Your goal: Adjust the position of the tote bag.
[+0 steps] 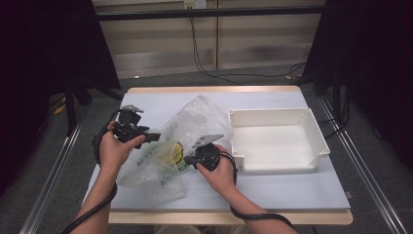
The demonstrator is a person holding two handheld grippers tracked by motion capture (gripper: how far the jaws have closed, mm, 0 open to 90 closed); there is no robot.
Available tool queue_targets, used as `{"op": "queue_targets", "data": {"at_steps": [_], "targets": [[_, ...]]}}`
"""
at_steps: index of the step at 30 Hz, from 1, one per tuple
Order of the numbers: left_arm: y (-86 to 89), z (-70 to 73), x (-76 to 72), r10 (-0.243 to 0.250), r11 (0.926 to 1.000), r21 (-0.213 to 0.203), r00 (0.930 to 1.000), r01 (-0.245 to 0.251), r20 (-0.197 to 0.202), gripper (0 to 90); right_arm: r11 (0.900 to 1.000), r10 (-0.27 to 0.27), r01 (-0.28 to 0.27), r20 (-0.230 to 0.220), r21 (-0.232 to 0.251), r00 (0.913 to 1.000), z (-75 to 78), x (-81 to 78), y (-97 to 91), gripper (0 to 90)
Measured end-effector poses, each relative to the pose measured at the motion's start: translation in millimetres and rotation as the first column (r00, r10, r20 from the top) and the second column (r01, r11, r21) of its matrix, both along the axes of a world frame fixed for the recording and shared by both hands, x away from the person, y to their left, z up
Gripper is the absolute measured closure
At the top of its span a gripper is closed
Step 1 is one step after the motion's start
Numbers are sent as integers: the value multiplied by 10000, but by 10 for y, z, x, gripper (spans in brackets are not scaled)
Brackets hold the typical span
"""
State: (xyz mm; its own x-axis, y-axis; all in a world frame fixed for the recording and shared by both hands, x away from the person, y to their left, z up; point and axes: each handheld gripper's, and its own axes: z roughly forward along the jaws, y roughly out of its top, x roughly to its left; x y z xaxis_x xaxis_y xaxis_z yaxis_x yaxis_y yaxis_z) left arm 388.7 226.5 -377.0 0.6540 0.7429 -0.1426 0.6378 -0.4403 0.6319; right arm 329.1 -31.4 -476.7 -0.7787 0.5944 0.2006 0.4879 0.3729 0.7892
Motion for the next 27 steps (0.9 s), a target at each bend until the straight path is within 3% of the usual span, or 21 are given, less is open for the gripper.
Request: {"op": "queue_targets", "data": {"at_steps": [4,9,15,18,27], "targets": [[48,0,-22,11,10000,47,9998,-11,-175,518,10000,-10,10,19,-57,10000,-3,-16,-23,900],[159,-24,-28,51,9999,-91,9993,-55,-377,747,9999,102,-102,39,-88,9999,-29,-26,-55,900],[292,-48,77,475,9986,-197,9984,-481,-310,853,9992,308,-306,68,-255,9995,-48,-59,-74,900],[317,-59,88,680,9968,-397,9966,-699,-465,791,9987,404,-403,43,-322,9992,-58,-79,-83,900],[267,76,-69,103,9974,-713,9994,-126,-331,485,9993,378,-377,534,-36,9979,111,-158,-36,719]]}}
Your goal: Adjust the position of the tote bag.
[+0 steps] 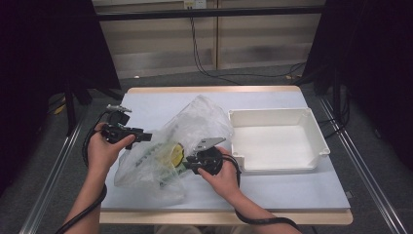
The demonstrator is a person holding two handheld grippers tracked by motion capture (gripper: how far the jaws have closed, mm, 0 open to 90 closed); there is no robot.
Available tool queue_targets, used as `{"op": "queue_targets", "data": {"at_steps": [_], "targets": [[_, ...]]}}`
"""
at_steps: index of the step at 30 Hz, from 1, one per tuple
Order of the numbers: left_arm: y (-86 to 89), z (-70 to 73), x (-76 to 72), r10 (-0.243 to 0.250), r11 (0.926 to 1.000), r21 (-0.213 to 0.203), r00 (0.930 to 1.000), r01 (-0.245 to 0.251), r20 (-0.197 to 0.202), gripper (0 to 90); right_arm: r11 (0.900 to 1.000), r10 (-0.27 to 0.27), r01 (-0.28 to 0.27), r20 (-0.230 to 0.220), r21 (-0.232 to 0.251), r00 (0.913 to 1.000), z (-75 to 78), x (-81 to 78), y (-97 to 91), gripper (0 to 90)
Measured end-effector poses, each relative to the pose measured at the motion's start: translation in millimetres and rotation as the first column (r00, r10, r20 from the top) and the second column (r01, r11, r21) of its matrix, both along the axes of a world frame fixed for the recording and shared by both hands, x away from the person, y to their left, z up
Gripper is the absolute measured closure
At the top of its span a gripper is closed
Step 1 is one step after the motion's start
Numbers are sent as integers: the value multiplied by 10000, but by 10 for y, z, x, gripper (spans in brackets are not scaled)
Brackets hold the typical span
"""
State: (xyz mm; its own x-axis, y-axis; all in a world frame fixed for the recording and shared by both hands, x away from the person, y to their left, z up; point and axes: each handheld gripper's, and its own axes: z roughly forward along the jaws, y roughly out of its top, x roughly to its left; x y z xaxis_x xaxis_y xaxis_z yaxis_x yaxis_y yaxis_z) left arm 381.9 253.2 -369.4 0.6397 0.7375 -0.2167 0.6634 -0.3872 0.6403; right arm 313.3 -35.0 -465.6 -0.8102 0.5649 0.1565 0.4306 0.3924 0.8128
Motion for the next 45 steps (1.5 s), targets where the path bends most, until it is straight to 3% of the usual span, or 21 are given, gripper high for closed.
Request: {"op": "queue_targets", "data": {"at_steps": [2,8,13,15,16,17,18,19,21,22,23,27,28,33,36,45], "targets": [[7,25,-32,-93,9999,111,9999,92,125,453,10000,22,-22,54,28,10000,20,-8,9,697],[57,-10,-159,-152,9993,337,9998,155,-98,363,9988,315,-316,40,366,9995,100,-43,131,686],[22,-108,-194,-414,9985,342,9988,423,-276,365,9965,612,-614,51,575,9981,92,-54,294,708],[11,-127,-185,-437,9972,600,9989,446,-150,371,9963,616,-620,71,587,9981,91,-36,356,708],[7,-135,-178,-376,9972,641,9992,385,-151,397,9960,629,-638,157,624,9979,87,-23,386,702],[14,-133,-174,-345,9965,763,9993,352,-108,492,9958,647,-658,201,631,9977,83,-11,418,676],[27,-132,-161,-342,9971,679,9993,349,-117,634,9956,686,-699,226,626,9974,77,-1,453,634],[38,-133,-148,-384,9978,523,9990,396,-246,708,9960,671,-683,232,577,9975,69,7,490,561],[37,-146,-127,-326,9973,650,9989,347,-333,769,9963,649,-669,385,534,9972,51,20,559,458],[37,-146,-127,-326,9973,650,9989,347,-333,811,9963,649,-669,385,534,9972,51,20,559,458],[45,-156,-103,-368,9980,505,9982,392,-470,848,9973,648,-662,416,324,9970,27,48,624,341],[31,-197,-65,-349,9993,115,9966,359,-749,890,9979,648,-648,240,-19,9976,-27,122,685,306],[27,-213,-51,-375,9993,2,9959,376,-826,892,9979,640,-638,170,-123,9978,-34,134,702,331],[40,-290,54,-105,9998,-186,9958,89,-906,897,9890,1216,-1197,158,-869,9925,-106,204,766,654],[41,-314,127,-4,9997,-263,9957,-20,-922,897,9866,1473,-1478,-115,-688,9890,-98,216,744,886],[113,-328,270,290,9996,32,9959,-288,-858,897,9804,1850,-1877,-473,-607,9816,-69,160,628,900]]}}
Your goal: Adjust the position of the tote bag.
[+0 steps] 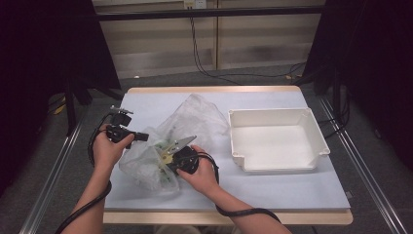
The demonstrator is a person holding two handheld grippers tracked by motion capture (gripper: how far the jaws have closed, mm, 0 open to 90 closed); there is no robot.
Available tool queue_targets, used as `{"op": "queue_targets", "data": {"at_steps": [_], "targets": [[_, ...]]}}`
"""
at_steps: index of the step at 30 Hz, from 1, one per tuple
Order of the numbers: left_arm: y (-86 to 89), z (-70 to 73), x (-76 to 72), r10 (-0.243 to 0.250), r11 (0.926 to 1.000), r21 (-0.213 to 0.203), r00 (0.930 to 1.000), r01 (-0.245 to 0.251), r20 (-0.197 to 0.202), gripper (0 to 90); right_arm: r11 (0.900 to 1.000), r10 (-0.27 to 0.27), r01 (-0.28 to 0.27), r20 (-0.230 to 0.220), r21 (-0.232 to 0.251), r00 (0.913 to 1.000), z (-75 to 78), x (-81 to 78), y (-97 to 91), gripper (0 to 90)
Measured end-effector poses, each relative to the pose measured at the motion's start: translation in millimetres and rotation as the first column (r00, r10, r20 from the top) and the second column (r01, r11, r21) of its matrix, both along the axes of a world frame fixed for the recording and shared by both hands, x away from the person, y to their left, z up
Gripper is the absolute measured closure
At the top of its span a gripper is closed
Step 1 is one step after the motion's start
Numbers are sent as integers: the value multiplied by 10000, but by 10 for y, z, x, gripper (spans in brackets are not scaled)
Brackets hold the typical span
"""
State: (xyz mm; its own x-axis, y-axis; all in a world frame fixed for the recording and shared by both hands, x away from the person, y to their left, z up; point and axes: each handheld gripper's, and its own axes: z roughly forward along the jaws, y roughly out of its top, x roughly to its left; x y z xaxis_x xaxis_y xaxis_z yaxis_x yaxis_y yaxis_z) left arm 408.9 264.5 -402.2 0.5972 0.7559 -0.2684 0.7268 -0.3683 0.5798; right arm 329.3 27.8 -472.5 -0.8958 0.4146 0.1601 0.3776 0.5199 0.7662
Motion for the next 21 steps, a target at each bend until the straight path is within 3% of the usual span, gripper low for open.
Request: {"op": "queue_targets", "data": {"at_steps": [3,5,7,10,12,13,16,18,19,20,21], "targets": [[72,-1,37,78,10000,49,10000,-78,0,898,10000,16,-16,-53,66,10000,17,-52,-54,900],[97,-24,50,361,9990,-256,9993,-363,-76,899,10000,80,-79,-118,35,9999,17,-81,-100,900],[140,-27,63,328,9994,-102,9994,-329,-77,899,9999,110,-112,-147,-104,9998,15,-111,-154,900],[162,-52,79,532,9981,-305,9985,-536,-127,899,9997,178,-182,-217,-181,9996,-7,-160,-229,900],[185,-60,103,401,9991,-92,9991,-402,-97,899,9997,146,-152,-284,-214,9995,-34,-173,-272,900],[171,-71,103,582,9978,-302,9982,-585,-110,898,9997,120,-127,-305,-231,9995,-47,-180,-288,900],[140,-90,105,456,9980,-438,9988,-462,-149,898,9994,-292,293,-98,195,9995,-38,-186,-340,900],[107,-101,90,338,9979,-548,9992,-348,-199,897,9987,-256,255,31,449,9997,3,-179,-336,900],[92,-106,82,275,9979,-579,9994,-287,-204,897,9979,-389,379,198,528,9990,22,-172,-329,825],[76,-109,74,253,9977,-618,9995,-266,-214,897,9961,-669,647,363,593,9971,39,-159,-314,651],[66,-111,68,231,9976,-644,9996,-242,-187,897,9939,-962,931,526,583,9940,49,-135,-286,551]]}}
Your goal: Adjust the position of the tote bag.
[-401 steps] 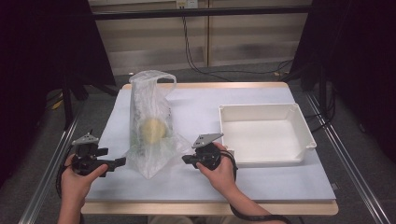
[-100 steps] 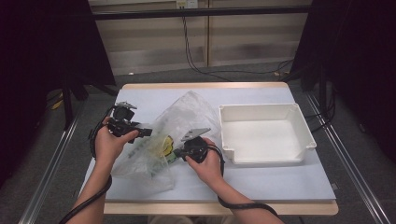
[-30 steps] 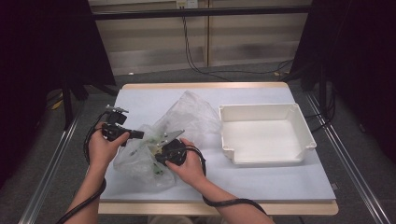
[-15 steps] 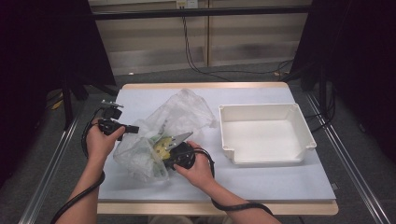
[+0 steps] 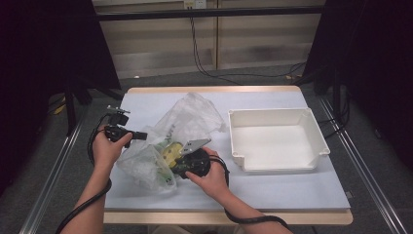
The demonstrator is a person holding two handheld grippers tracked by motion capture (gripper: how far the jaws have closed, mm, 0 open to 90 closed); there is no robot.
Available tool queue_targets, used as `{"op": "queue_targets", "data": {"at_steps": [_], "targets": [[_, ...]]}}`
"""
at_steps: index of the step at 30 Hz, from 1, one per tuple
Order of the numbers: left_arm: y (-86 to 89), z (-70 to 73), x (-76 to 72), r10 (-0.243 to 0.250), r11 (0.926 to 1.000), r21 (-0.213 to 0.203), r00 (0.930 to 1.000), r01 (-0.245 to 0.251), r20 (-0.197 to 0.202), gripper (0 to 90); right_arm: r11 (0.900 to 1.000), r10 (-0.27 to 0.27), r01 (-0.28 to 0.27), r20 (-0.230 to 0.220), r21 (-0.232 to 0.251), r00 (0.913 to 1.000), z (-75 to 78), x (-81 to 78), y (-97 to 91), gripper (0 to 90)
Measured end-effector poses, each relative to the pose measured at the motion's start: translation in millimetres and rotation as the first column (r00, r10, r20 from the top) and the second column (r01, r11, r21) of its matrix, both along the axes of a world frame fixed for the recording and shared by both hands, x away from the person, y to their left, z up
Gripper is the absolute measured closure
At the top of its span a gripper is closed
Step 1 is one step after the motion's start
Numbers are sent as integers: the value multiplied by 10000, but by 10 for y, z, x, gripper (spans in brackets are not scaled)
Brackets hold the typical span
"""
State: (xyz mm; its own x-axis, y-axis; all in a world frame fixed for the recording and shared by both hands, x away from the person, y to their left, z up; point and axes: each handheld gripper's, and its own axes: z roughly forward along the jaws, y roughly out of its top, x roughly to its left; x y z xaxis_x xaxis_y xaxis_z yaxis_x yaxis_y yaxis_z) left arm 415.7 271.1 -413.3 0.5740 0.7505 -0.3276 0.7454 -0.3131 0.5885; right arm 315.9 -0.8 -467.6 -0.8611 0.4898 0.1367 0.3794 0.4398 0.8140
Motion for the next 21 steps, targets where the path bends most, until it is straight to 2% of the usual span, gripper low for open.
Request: {"op": "queue_targets", "data": {"at_steps": [2,4,6,8,10,11,13,18,21], "targets": [[-10,-3,-1,-117,9999,-61,9999,117,-67,896,10000,44,-44,12,2,10000,16,45,53,568],[-20,-9,6,-205,9998,-21,9998,205,-77,896,9993,337,-334,196,-154,9992,16,80,138,484],[-24,-12,12,-191,9998,-65,9997,190,-129,897,9979,558,-551,198,-341,9982,-4,119,238,394],[-17,-10,14,-159,9998,-145,9998,158,-107,897,9972,721,-714,320,-244,9969,-8,128,306,383],[8,0,22,-251,9996,-91,9996,250,-128,896,9973,660,-648,361,-346,9972,9,110,325,372],[17,5,25,-232,9997,-33,9997,232,-80,896,9977,577,-562,428,-366,9974,25,100,304,371],[31,16,33,-260,9997,-44,9996,259,-88,895,9992,323,-316,291,-255,9991,47,92,219,367],[11,11,26,-345,9994,-63,9994,345,-70,896,9976,-466,476,200,-502,9987,58,120,-32,383],[-3,4,13,-396,9992,-91,9992,395,-63,895,9955,-734,746,216,-586,9971,55,163,-81,388]]}}
